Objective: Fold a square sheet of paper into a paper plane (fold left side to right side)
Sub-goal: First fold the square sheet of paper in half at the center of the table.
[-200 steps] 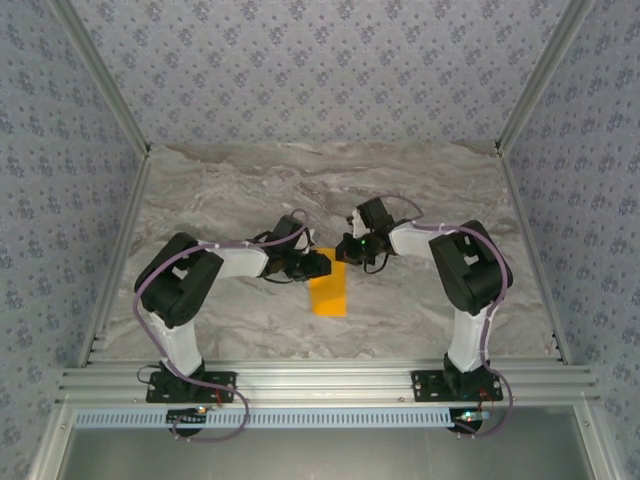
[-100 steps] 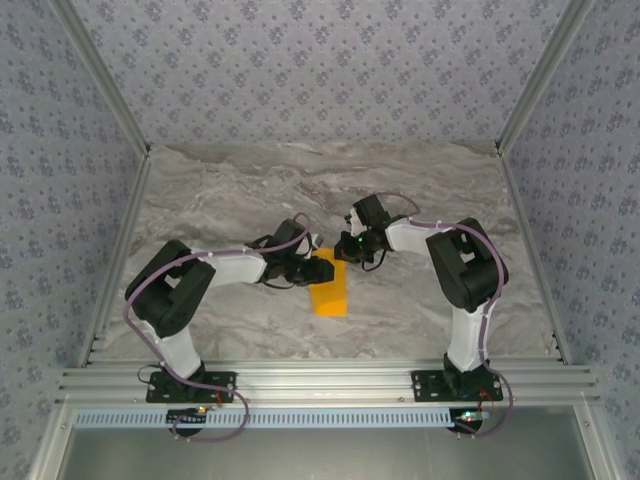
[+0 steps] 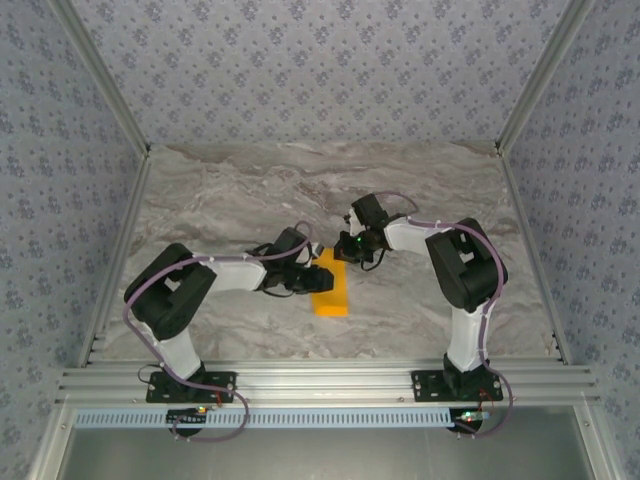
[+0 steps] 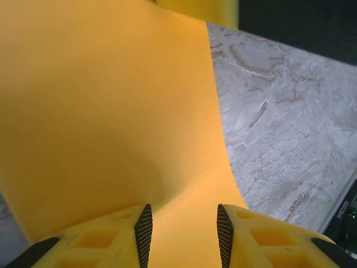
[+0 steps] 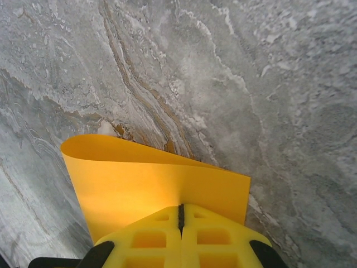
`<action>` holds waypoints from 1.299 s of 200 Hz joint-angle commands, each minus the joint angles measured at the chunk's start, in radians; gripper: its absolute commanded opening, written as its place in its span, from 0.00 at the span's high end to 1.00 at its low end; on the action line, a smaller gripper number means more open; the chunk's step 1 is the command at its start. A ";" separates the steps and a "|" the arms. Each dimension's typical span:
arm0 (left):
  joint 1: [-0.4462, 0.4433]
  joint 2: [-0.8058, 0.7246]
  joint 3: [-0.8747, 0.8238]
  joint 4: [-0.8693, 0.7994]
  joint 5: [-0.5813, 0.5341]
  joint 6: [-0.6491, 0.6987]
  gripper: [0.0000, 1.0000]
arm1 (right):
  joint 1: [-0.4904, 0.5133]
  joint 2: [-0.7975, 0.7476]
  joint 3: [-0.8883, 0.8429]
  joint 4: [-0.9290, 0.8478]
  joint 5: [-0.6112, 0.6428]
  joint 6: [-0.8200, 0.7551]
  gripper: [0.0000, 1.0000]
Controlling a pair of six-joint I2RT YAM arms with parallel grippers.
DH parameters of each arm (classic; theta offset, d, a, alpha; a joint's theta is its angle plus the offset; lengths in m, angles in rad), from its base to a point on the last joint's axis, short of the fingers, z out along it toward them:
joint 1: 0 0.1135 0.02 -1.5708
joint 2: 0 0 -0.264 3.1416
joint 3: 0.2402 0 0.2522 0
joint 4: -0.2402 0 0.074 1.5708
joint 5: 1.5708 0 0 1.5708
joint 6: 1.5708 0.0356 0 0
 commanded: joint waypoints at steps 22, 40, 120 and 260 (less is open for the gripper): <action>-0.054 -0.048 -0.082 -0.016 -0.005 0.021 0.62 | 0.007 0.053 0.009 -0.117 0.059 -0.010 1.00; -0.077 -0.067 -0.108 -0.010 -0.007 0.021 0.63 | 0.007 0.056 0.011 -0.123 0.065 -0.011 1.00; -0.192 -0.088 -0.164 0.016 -0.025 -0.003 0.63 | 0.007 0.071 0.019 -0.127 0.064 -0.009 1.00; -0.307 -0.149 -0.272 0.147 -0.068 -0.127 0.63 | 0.006 0.074 0.021 -0.128 0.060 -0.014 1.00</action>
